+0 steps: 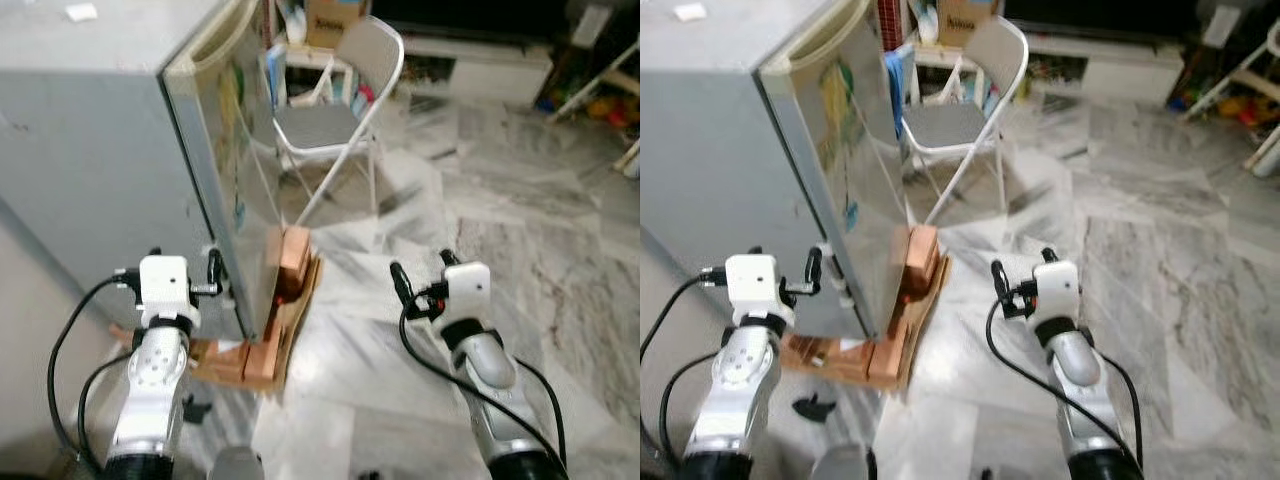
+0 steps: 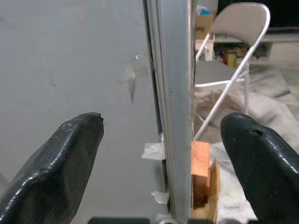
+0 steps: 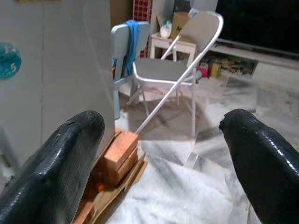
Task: Restocking fridge
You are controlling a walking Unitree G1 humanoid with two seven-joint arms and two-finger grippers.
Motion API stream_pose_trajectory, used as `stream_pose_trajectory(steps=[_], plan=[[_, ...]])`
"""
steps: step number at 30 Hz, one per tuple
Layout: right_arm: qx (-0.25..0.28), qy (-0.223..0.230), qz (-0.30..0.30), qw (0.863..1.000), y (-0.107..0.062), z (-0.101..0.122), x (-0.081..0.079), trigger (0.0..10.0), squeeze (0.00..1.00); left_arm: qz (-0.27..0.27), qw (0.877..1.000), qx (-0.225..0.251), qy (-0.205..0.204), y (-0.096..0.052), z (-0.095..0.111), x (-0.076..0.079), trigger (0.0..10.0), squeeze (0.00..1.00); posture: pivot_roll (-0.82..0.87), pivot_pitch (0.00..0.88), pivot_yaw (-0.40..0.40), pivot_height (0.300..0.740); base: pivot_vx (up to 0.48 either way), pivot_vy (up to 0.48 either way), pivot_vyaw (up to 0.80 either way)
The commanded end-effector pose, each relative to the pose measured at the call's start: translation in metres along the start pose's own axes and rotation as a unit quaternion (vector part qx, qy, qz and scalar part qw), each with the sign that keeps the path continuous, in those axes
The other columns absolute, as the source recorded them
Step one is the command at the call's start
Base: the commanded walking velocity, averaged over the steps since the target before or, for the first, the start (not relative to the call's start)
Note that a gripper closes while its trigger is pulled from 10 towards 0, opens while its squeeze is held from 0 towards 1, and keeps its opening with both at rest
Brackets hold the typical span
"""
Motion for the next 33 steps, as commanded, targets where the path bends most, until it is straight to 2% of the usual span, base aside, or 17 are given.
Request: stream_pose_trajectory(steps=[1, 8, 13, 14, 18, 22, 27, 30, 33], plan=[[0.003, -0.007, 0.015, 1.0, 0.001, 0.005, -0.006, 10.0, 0.0, -0.003, 1.0, 0.009, 0.007, 0.005, 0.004, 0.001, 10.0, 0.0, 0.1, 0.034, -0.027, 0.74, 0.0, 0.0, 0.0], [0.001, 0.0, 0.019, 1.0, -0.003, 0.005, -0.008, 10.0, 0.0, -0.009, 1.0, 0.024, -0.002, 0.015, 0.012, 0.006, 10.0, 0.0, 0.09, 0.043, -0.036, 0.74, 0.0, 0.0, 0.0], [-0.01, 0.002, 0.037, 0.999, -0.008, 0.006, -0.014, 10.0, 0.0, -0.028, 0.998, 0.045, -0.02, 0.041, 0.033, 0.02, 10.0, 0.0, 0.06, 0.081, -0.047, 0.74, 0.0, 0.0, 0.0], [-0.01, 0.002, 0.037, 0.999, -0.008, 0.006, -0.014, 10.0, 0.0, -0.028, 0.998, 0.045, -0.02, 0.041, 0.033, 0.02, 10.0, 0.0, 0.06, 0.081, -0.047, 0.74, 0.0, 0.0, 0.0], [-0.016, -0.005, 0.038, 0.999, -0.015, 0.005, -0.011, 10.0, 0.0, -0.039, 0.997, 0.056, -0.025, 0.062, 0.05, 0.027, 10.0, 0.0, 0.04, 0.092, -0.04, 0.74, 0.0, 0.0, 0.0], [-0.021, -0.007, 0.029, 0.999, -0.02, 0.005, -0.006, 10.0, 0.0, -0.036, 0.997, 0.057, -0.025, 0.073, 0.057, 0.025, 10.0, 0.0, 0.02, 0.098, -0.029, 0.74, 0.0, 0.0, 0.0], [-0.023, -0.006, 0.021, 1.0, -0.025, 0.007, -0.006, 10.0, 0.0, 0.011, 0.999, 0.047, -0.008, 0.09, 0.062, 0.002, 10.0, 0.0, 0.0, 0.104, -0.014, 0.74, 0.0, 0.0, 0.0], [-0.026, -0.007, 0.021, 0.999, -0.028, 0.005, -0.006, 10.0, 0.0, 0.016, 0.999, 0.048, -0.015, 0.092, 0.064, -0.002, 10.0, 0.0, 0.0, 0.106, -0.011, 0.74, 0.0, 0.0, 0.0], [-0.029, -0.007, 0.02, 0.999, -0.029, 0.003, -0.006, 10.0, 0.0, 0.012, 0.998, 0.049, -0.022, 0.09, 0.062, 0.001, 10.0, 0.0, 0.01, 0.107, -0.013, 0.74, 0.0, 0.0, 0.0]])
Point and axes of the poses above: a point about 5 cm out from each wrist's last joint towards the gripper, its own y axis pointing out of the wrist towards the gripper, its own z axis along the axis of the wrist's last joint, x = y × z, the point moved 6 cm from there along y, pointing out of the wrist towards the gripper, and after that the axes turned 13 degrees about y, right-handed, at the moved point
